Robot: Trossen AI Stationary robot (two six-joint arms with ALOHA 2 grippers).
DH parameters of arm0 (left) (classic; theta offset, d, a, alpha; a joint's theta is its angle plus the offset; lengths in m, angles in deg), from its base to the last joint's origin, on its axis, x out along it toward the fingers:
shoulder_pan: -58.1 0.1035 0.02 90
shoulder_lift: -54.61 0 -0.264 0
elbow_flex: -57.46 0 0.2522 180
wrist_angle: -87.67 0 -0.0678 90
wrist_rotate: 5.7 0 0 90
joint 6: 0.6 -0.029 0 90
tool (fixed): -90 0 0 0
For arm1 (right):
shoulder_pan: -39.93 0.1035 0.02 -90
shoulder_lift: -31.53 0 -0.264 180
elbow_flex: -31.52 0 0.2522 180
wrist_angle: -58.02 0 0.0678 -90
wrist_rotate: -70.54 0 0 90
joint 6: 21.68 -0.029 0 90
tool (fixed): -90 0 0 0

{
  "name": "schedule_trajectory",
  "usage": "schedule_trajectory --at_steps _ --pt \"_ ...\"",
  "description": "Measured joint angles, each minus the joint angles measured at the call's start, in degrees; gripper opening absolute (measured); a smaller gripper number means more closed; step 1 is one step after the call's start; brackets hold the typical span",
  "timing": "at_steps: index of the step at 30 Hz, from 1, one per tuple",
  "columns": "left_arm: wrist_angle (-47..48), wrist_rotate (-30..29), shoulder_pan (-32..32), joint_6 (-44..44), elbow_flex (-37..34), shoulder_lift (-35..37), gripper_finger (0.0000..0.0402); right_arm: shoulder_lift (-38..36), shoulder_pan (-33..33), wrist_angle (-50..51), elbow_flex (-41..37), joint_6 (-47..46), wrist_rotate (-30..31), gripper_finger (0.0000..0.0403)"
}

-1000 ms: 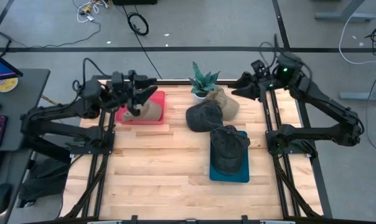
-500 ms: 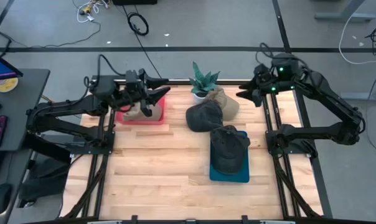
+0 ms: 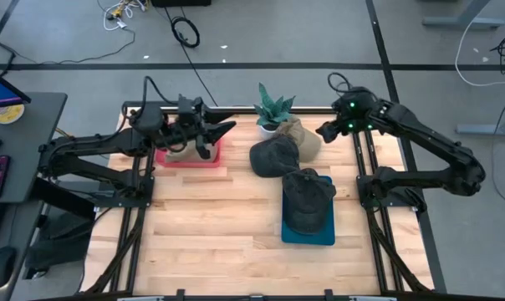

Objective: Pick & Place hat
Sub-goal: Put the brown cap into the pink bin

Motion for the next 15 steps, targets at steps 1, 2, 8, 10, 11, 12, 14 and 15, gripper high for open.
schedule_trajectory --at_steps 1,2,8,10,11,12,14,15 --pt "0.02 -0.02 0.00 -0.02 -0.01 -0.10 0.0181 0.06 -0.88 -0.01 -1.37 -1.88 0.01 0.0315" --pt "0.13 -0.02 -0.05 -0.01 -0.01 -0.13 0.0181 0.04 -1.84 -0.04 -2.86 -3.66 -0.31 0.0322" --pt "0.04 -0.02 -0.97 -0.14 -0.01 -0.08 0.0181 0.01 -7.70 -4.56 -12.82 -10.05 -6.08 0.0342" --pt "0.04 0.06 -1.21 -0.17 -0.01 -0.08 0.0181 -0.01 -9.09 -9.15 -16.38 -13.21 -8.19 0.0339" --pt "0.04 0.06 -1.30 -0.18 -0.01 -0.06 0.0181 0.02 -9.70 -11.15 -17.92 -14.89 -8.80 0.0336" --pt "0.05 0.01 -1.38 -0.17 -0.01 -0.08 0.0181 0.02 -10.19 -13.19 -19.38 -16.55 -9.33 0.0334" --pt "0.04 0.00 -1.38 -0.20 -0.01 -0.06 0.0181 0.02 -11.05 -16.36 -21.82 -19.22 -10.08 0.0329" --pt "0.04 0.00 -1.38 -0.22 -0.01 -0.06 0.0181 0.02 -11.40 -17.41 -22.90 -20.47 -10.51 0.0327"
